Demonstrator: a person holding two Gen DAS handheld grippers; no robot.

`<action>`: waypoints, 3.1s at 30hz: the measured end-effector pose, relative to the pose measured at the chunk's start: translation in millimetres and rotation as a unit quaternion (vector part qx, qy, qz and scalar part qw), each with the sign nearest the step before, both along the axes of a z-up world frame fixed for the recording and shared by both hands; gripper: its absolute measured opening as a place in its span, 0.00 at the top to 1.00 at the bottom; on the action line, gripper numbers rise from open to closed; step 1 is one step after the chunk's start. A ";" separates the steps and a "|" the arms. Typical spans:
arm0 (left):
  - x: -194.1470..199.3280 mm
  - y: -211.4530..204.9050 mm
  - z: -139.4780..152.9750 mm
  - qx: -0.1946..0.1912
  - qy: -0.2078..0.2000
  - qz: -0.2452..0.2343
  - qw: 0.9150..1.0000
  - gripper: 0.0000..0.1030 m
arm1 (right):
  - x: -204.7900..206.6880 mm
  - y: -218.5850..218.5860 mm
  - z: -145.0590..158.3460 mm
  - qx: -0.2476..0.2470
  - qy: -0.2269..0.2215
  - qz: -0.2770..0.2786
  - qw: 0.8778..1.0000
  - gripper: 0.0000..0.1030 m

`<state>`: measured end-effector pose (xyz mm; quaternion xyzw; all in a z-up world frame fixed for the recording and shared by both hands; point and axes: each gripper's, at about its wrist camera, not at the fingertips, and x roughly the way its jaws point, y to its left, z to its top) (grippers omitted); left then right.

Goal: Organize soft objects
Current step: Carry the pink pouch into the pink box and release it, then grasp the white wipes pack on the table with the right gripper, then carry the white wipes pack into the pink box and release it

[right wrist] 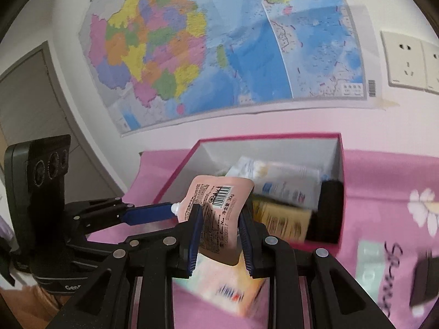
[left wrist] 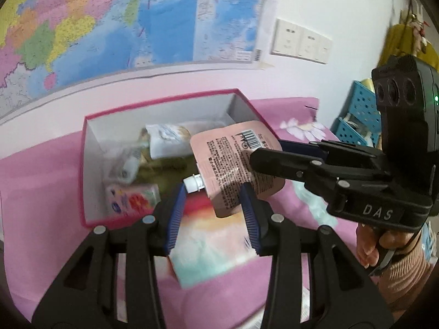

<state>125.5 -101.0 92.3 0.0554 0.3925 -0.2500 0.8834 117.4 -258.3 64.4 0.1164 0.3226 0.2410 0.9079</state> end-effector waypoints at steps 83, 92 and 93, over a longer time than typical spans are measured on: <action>-154.6 38.1 -117.4 -0.052 0.178 -0.076 0.980 0.60 | -148.0 -4.5 -123.9 0.007 0.142 0.044 0.989 0.76; -134.5 36.7 -93.4 -0.048 0.139 -0.062 0.987 0.65 | -138.4 -13.0 -91.1 0.008 0.098 0.033 0.995 0.83; -131.2 35.9 -89.2 -0.045 0.133 -0.061 0.988 0.65 | -135.3 -13.2 -84.9 0.007 0.090 0.031 0.995 0.83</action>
